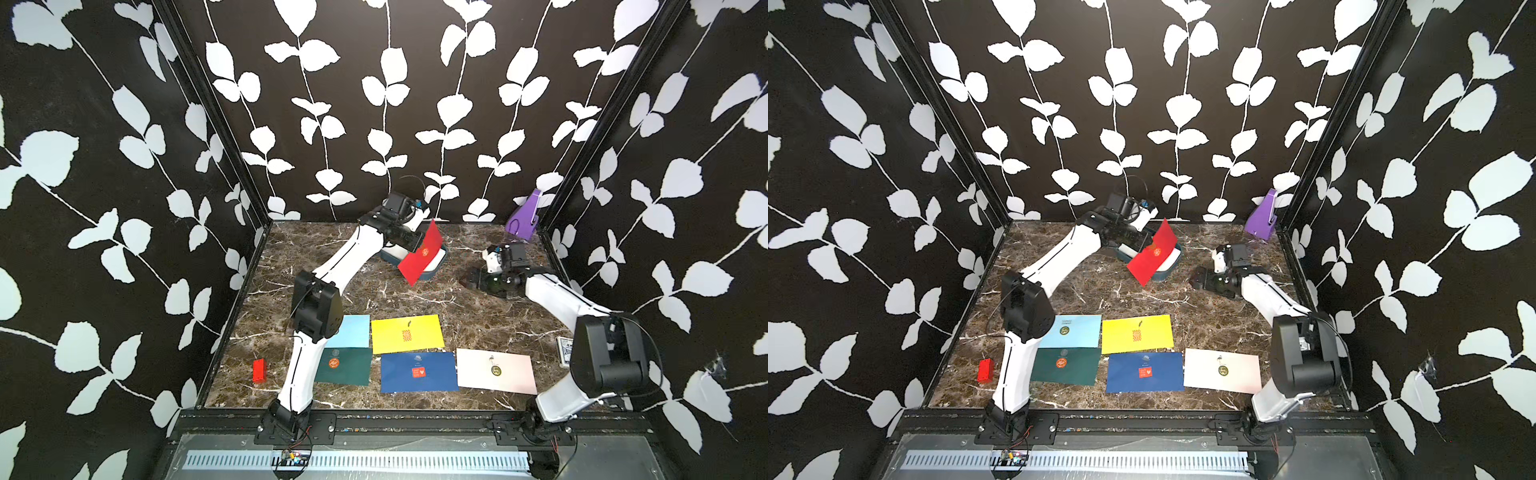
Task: Put the sealed envelopes into the storage box
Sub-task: Move the storage box to the center of the board.
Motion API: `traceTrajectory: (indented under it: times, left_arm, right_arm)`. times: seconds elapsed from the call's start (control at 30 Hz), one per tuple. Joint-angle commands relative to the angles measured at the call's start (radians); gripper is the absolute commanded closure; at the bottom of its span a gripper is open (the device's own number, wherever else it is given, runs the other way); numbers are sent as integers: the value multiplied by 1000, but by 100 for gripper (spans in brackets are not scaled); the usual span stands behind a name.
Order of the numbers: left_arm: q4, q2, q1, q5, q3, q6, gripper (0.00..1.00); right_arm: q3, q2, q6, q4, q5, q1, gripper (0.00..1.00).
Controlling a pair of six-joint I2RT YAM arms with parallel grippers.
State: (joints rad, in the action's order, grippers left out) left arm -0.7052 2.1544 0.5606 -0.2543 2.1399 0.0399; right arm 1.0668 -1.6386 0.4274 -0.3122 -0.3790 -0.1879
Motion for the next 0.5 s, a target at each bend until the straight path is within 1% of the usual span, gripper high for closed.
traceTrajectory:
  times: [0.0, 0.03, 0.17, 0.23, 0.3, 0.37, 0.47]
  left_arm:
    - [15, -127, -24, 92, -55, -17, 100]
    - [9, -144, -30, 114, -69, -13, 100]
    - [22, -201, -42, 144, -147, 1, 100]
    - [24, -219, -44, 150, -176, 3, 100]
    - [24, -231, -44, 153, -200, 5, 100]
    - [31, -242, -44, 153, -223, 4, 100]
    - [29, -251, -44, 159, -238, 10, 100]
  right_arm:
    - [26, -62, 189, 190, 65, -68, 1]
    - [22, -85, 232, 247, 74, -84, 1]
    - [70, -188, 357, 328, 126, -112, 1]
    - [78, -236, 445, 405, 107, -113, 7]
    - [104, -277, 502, 437, 101, -123, 14]
    - [152, -312, 510, 438, 93, -140, 21]
    - [205, -337, 512, 431, 85, -158, 26]
